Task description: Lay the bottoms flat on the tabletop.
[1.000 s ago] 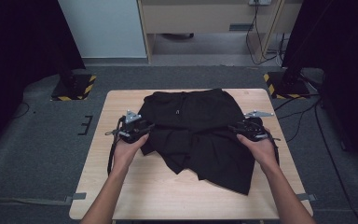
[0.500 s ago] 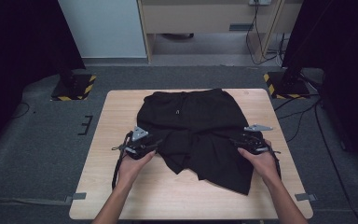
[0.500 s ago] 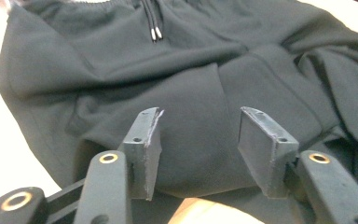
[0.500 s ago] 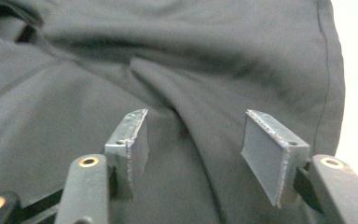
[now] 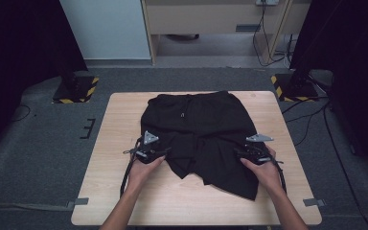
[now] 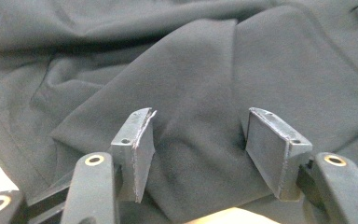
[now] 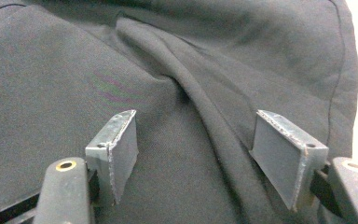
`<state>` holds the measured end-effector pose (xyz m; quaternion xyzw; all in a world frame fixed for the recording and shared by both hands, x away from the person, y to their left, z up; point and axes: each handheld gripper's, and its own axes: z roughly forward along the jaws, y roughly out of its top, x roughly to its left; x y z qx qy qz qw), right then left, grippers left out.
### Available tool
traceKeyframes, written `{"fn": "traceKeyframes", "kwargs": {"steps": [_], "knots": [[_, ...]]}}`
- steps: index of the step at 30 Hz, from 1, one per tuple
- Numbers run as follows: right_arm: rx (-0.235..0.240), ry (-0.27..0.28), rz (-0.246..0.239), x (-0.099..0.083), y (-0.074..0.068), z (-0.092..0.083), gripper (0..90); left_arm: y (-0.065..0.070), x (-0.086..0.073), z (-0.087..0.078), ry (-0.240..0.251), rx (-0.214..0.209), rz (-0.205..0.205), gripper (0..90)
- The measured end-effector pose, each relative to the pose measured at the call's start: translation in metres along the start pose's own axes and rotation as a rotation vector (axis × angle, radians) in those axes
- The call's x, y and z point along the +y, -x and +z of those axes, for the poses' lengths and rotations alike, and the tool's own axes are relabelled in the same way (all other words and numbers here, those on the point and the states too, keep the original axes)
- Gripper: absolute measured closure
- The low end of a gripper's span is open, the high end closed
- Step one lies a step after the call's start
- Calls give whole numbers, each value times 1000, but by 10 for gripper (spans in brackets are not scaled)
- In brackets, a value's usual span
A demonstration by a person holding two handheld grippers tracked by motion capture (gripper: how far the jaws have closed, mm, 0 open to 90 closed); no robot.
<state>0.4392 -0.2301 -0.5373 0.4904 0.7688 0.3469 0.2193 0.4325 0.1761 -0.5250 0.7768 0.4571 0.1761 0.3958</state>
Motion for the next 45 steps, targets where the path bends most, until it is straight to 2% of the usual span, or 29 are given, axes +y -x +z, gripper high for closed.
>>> {"fn": "traceKeyframes", "kwargs": {"steps": [4, 7, 10, 12, 19, 25, 28, 32, 33, 38, 45], "knots": [[-3, 1, 3, -3, -1, -4, 313, -5, -2, 6, -6, 3, -10, 407], [-9, 1, 10, -7, -3, -8, 314, -8, 1, 10, -15, 2, 14, 418], [-22, 1, 22, -11, -7, -13, 315, -13, 6, 14, -24, 0, 12, 438], [-26, 1, 24, -14, -10, -16, 315, -18, 9, 18, -27, 5, 27, 450], [-31, 1, 29, -23, -23, -27, 316, -28, 14, 27, -10, 8, 35, 466], [-19, 0, 24, -28, -32, -32, 315, -29, 13, 26, -4, 14, 46, 479], [-17, 0, 20, -27, -31, -32, 316, -26, 11, 21, -5, 16, 35, 574], [-14, 0, 18, -26, -30, -30, 316, -20, 9, 11, -18, 18, 35, 776], [-12, -1, 19, -25, -30, -29, 316, -18, 8, 9, -15, 18, 32, 803], [1, 1, 7, -23, -26, -26, 319, -13, 3, -11, -6, 15, 35, 822], [15, 0, -4, -17, -15, -20, 322, -10, -13, -33, -7, 3, 15, 828]]}}
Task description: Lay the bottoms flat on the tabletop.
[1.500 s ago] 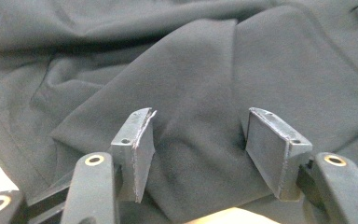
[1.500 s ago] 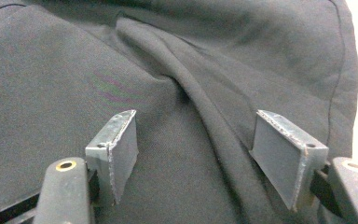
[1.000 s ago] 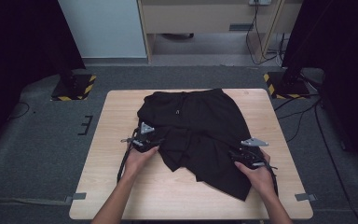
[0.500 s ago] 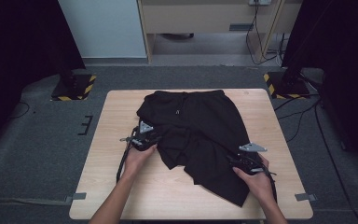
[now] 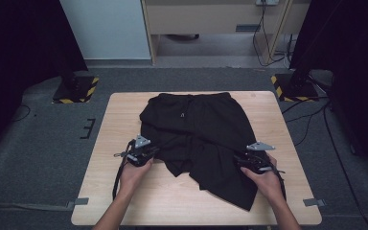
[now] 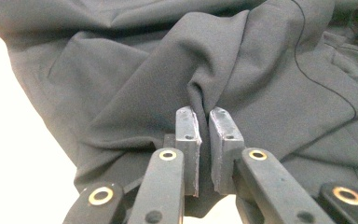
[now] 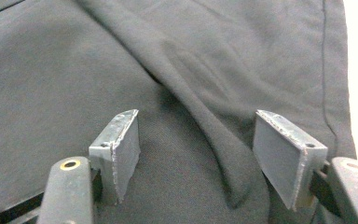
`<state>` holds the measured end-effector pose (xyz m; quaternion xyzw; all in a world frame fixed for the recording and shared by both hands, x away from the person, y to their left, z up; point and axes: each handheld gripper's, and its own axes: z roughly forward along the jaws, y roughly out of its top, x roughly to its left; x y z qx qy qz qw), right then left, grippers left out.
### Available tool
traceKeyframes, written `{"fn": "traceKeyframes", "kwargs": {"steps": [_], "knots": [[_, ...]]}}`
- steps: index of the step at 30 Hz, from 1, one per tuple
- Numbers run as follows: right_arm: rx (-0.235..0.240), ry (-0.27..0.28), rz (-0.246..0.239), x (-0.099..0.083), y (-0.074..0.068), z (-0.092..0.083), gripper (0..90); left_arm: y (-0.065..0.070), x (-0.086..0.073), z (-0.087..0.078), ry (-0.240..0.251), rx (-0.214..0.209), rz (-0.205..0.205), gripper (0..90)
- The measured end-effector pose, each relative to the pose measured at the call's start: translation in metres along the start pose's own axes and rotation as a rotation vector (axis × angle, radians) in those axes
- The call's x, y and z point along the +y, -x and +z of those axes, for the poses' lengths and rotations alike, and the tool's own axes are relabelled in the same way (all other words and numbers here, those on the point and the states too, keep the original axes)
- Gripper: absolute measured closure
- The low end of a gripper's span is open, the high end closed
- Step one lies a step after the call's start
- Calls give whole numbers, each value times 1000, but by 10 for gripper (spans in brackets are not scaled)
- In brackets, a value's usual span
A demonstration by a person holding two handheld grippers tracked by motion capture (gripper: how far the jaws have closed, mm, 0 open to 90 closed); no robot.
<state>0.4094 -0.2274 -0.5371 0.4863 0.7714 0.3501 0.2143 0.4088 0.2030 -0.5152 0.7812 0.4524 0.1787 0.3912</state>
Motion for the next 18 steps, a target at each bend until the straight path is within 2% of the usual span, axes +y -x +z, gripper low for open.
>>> {"fn": "traceKeyframes", "kwargs": {"steps": [4, 6, 8, 9, 12, 14, 16, 18], "knots": [[-5, 1, 6, 6, 10, 7, 335, 4, -4, -15, 15, 1, -2, 840], [-5, -19, 23, 11, 13, 7, 363, 4, -2, -20, 14, 5, 6, 845], [21, 19, 57, 14, 14, 1, 393, 3, 4, -22, 15, 13, 8, 850], [37, 45, 53, 16, 12, -4, 415, 1, 9, -21, 18, 18, 4, 850], [88, 72, 2, 18, -2, -19, 473, -3, 25, -9, 10, 9, 0, 849], [121, 79, -28, 16, -14, -28, 501, -4, 36, 3, 2, 14, 13, 849], [157, 81, -40, 12, -25, -34, 490, -5, 46, 16, -6, 19, 25, 851], [186, 76, -53, 7, -34, -38, 466, -7, 55, 29, -14, 23, 20, 851]]}}
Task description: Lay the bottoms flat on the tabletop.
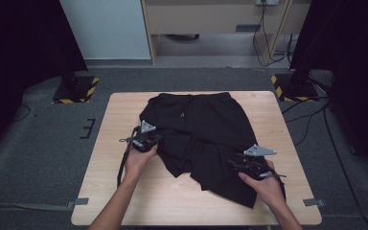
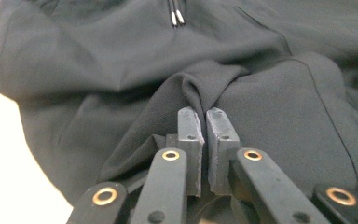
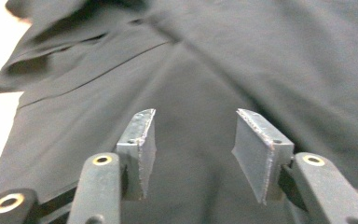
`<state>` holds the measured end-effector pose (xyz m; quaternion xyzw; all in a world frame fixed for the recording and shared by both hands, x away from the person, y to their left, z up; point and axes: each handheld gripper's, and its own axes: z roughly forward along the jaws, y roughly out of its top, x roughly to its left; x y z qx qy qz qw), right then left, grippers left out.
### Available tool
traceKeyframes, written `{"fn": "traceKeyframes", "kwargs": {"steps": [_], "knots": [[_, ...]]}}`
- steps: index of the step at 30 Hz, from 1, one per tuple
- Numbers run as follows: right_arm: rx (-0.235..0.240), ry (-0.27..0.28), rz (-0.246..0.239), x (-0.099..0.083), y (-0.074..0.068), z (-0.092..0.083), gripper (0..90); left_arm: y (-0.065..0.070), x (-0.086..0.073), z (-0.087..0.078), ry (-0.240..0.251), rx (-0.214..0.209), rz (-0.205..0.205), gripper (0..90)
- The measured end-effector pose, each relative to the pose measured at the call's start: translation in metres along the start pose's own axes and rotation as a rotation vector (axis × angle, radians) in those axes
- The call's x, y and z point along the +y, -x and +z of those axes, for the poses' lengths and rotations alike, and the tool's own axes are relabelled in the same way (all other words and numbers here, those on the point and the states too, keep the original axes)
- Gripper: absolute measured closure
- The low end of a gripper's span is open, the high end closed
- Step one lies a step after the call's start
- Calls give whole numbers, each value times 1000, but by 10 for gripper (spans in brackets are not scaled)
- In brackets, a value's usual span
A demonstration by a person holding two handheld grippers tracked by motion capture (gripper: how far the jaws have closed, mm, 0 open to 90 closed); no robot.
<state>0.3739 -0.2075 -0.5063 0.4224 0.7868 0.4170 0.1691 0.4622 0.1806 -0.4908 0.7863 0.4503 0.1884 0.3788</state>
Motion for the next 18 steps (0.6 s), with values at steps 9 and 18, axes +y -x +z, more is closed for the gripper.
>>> {"fn": "traceKeyframes", "kwargs": {"steps": [9, 18], "knots": [[119, 3, -27, -14, -37, -1, 289, -13, 17, 50, -54, 98, 50, 686], [109, -42, -95, -18, -59, 17, 174, -11, 6, -6, 110, 146, 21, 403]]}}
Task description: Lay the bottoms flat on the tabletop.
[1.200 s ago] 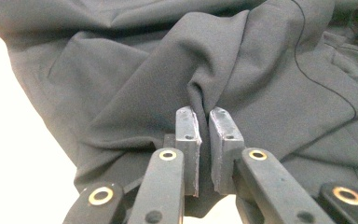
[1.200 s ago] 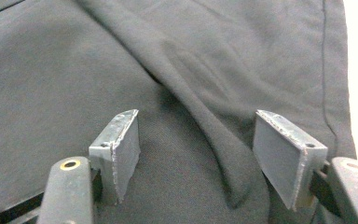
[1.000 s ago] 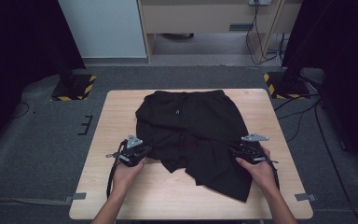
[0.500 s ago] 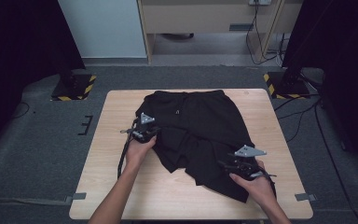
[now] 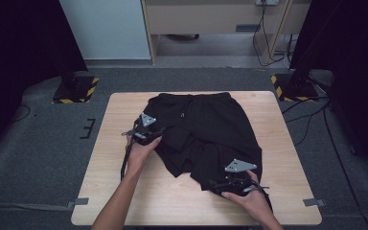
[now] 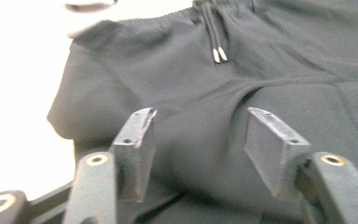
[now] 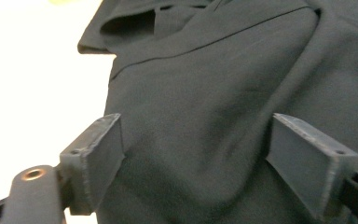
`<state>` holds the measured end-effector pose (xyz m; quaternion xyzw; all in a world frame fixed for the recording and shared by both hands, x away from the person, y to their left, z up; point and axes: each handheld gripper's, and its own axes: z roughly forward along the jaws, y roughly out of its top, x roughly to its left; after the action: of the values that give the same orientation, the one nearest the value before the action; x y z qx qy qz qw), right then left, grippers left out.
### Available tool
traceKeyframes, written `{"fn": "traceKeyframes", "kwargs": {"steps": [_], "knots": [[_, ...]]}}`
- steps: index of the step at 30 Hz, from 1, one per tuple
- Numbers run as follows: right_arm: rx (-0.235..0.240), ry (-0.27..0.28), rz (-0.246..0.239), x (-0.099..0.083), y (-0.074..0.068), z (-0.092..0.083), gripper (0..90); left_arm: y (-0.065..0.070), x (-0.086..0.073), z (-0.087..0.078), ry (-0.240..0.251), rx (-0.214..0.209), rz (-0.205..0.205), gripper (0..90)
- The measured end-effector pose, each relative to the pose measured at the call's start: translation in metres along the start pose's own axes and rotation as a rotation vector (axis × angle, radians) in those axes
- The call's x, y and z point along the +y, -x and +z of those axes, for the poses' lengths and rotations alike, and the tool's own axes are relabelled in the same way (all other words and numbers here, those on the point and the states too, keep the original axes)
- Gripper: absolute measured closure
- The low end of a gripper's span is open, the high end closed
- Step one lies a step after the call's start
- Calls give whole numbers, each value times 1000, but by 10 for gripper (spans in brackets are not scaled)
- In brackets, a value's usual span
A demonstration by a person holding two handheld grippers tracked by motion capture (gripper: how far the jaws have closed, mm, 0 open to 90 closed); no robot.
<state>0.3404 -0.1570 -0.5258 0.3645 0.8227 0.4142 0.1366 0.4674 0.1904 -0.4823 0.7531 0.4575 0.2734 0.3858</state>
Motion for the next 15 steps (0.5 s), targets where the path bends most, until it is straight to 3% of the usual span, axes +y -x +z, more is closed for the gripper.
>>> {"fn": "traceKeyframes", "kwargs": {"steps": [2, 4, 6, 10, 15], "knots": [[-25, 7, -17, 2, -4, -3, 171, -2, -9, -20, 34, -8, -22, 413], [-23, 28, -37, 6, -8, -7, 233, 1, -21, -36, 46, -16, -21, 430], [-16, 40, -55, 8, -12, -11, 281, 8, -37, -48, 29, -66, -50, 428], [11, 36, -62, 7, -18, -6, 348, 22, -55, -51, 28, -104, -35, 404], [10, -11, -80, 3, -22, 8, 295, 43, -53, -54, 30, -174, -24, 368]]}}
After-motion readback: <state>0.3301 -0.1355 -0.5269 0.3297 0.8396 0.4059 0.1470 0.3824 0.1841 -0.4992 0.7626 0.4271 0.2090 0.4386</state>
